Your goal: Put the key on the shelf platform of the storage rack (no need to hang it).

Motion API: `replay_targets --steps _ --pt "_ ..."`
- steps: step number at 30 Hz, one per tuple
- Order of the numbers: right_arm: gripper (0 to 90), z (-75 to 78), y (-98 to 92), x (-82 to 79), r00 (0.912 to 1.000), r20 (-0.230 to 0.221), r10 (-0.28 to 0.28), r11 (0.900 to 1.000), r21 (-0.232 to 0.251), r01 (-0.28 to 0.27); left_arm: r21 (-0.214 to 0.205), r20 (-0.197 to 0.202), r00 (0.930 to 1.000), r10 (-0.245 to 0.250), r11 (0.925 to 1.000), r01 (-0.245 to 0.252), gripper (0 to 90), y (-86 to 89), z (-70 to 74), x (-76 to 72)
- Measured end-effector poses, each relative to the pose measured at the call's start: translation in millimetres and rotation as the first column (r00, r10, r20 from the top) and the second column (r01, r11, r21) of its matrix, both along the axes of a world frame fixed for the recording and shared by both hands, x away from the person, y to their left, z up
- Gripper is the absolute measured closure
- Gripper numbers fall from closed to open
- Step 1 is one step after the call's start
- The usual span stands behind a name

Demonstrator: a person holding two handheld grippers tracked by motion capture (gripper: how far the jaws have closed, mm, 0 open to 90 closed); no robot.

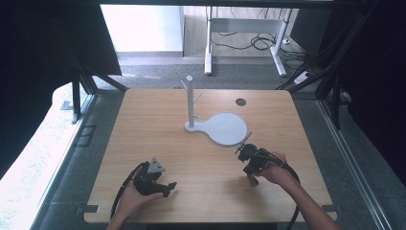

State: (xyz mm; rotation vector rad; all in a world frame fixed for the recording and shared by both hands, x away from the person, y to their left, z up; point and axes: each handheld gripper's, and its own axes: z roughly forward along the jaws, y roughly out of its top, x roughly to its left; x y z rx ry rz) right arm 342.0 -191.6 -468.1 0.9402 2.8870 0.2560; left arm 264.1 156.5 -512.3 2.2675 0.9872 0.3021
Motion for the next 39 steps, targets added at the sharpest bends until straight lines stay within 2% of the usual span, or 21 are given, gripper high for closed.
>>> replay_targets --steps 11,20,39 --pt "89.9 26.4 -15.4 0.9 0.9991 0.035 -0.022 0.9983 0.054 0.021 0.002 0.002 1.0 -0.002 1.0 0.002 22.5 -0.2 0.1 0.1" --pt "89.9 43.5 -18.9 2.4 0.9977 0.061 -0.029 0.9982 0.055 0.026 -0.004 0.005 1.0 0.002 1.0 -0.002 22.8 1.4 1.2 0.0" --pt "89.9 62.5 -15.5 16.9 0.996 0.075 -0.048 0.9961 0.078 0.042 0.0 0.005 1.0 -0.004 1.0 0.004 22.9 0.8 0.5 0.5"
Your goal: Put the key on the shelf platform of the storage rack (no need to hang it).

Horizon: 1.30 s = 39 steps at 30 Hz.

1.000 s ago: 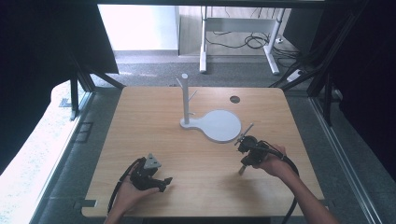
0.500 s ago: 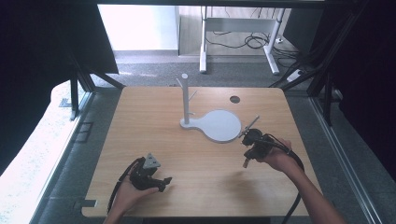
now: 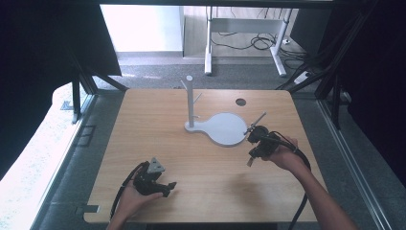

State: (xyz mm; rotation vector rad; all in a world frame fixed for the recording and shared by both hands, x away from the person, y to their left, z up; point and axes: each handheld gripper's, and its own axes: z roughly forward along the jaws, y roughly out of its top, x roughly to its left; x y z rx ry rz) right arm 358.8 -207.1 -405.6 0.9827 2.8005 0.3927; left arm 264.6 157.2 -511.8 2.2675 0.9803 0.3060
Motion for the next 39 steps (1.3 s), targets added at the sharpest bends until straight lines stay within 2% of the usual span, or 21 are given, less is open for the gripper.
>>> replay_targets --steps 7,23,25,30,39 --pt "89.9 8.5 2.0 7.1 0.9999 0.014 -0.001 0.9999 0.013 0.0 -0.003 0.0 0.9999 0.01 0.9999 -0.01 22.9 2.8 1.7 -0.1" --pt "89.9 14.7 3.0 25.2 0.9993 0.029 -0.024 0.999 0.038 0.023 -0.001 0.002 0.9999 0.013 0.9999 -0.013 22.9 2.4 1.8 -0.3" --pt "89.9 16.6 2.5 29.5 0.9994 0.016 -0.031 0.9977 0.061 0.03 0.0 0.001 0.9999 0.011 0.9999 -0.011 22.8 2.1 1.6 -0.3" --pt "89.9 19.1 1.7 36.1 0.999 0.017 -0.041 0.9963 0.076 0.04 0.005 0.001 1.0 0.005 1.0 -0.005 22.8 2.2 1.6 0.0" --pt "89.9 23.5 2.9 48.8 0.9976 0.017 -0.066 0.9956 0.068 0.065 0.001 -0.002 1.0 0.008 1.0 -0.008 22.8 2.7 0.8 0.4"
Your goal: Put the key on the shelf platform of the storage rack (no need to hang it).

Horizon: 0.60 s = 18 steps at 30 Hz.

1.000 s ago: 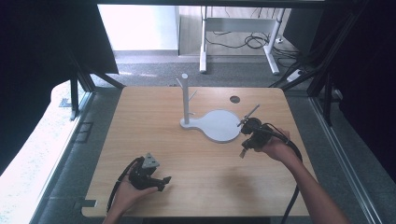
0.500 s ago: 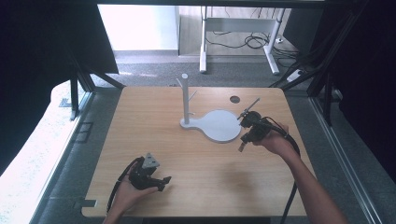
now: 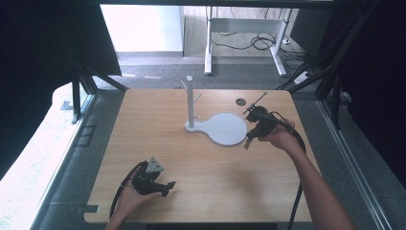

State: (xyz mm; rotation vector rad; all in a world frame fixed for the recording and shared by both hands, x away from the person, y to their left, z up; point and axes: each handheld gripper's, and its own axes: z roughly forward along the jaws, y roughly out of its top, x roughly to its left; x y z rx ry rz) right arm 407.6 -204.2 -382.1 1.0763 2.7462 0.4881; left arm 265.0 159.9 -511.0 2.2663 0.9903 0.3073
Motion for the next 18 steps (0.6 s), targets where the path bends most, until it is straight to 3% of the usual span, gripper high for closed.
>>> replay_targets --steps 13,18 --pt "89.9 4.4 9.6 15.6 0.9999 -0.015 0.0 1.0 0.007 0.0 0.001 0.005 1.0 0.001 1.0 -0.001 22.9 0.3 -0.2 0.3" --pt "89.9 5.6 11.8 19.5 0.9999 -0.012 -0.003 1.0 0.008 0.003 -0.007 0.024 0.9997 -0.003 1.0 0.004 23.2 0.3 2.6 -1.1"
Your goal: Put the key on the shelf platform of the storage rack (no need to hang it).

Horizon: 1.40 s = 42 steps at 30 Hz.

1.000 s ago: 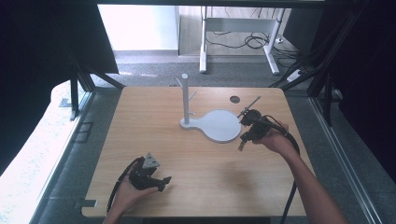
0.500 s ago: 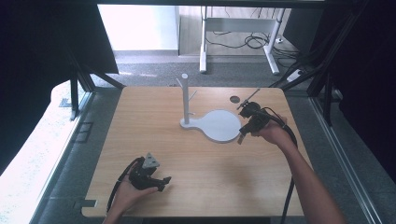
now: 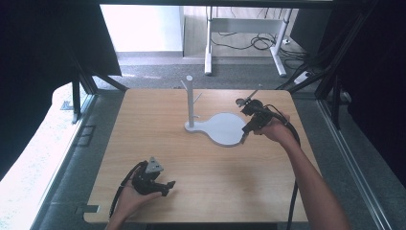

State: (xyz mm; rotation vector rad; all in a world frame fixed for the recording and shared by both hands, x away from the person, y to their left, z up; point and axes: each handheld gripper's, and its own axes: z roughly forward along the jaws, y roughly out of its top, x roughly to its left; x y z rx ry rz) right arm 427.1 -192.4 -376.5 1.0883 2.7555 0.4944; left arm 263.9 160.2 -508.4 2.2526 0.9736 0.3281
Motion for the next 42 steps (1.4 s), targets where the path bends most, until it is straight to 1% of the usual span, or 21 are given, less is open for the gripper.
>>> replay_targets --steps 6,8,9,21,25,33,42 --pt "89.9 2.0 2.4 4.8 0.9999 -0.006 -0.009 1.0 0.003 0.009 -0.001 0.015 0.9999 0.008 1.0 -0.007 23.5 0.5 1.7 -0.5" --pt "89.9 2.3 2.2 7.2 0.9997 -0.023 -0.008 0.9996 0.026 0.008 -0.001 0.015 0.9998 0.009 1.0 -0.009 23.6 0.6 1.6 -0.4" --pt "89.9 2.8 2.3 8.1 0.9996 -0.028 -0.01 0.9995 0.03 0.01 -0.003 0.015 0.9998 0.009 1.0 -0.009 23.6 0.6 1.4 -0.3" --pt "89.9 1.4 9.1 18.4 0.9996 -0.018 -0.02 0.9997 0.011 0.02 -0.003 0.008 0.9999 0.013 0.9999 -0.013 23.5 1.6 0.6 0.5" --pt "89.9 -1.6 12.9 23.3 0.9995 -0.021 -0.022 0.9996 -0.015 0.022 -0.003 0.008 0.9998 0.017 0.9999 -0.017 23.4 2.3 0.7 0.8" --pt "89.9 -4.6 21.7 29.7 0.9995 -0.024 -0.019 0.9997 -0.015 0.019 -0.001 0.006 0.9998 0.016 0.9999 -0.016 23.4 2.7 0.6 1.0" --pt "89.9 -11.6 26.1 36.6 0.9993 -0.031 -0.022 0.9997 -0.01 0.022 -0.002 0.003 0.9998 0.021 0.9998 -0.021 23.4 3.8 0.5 1.2"
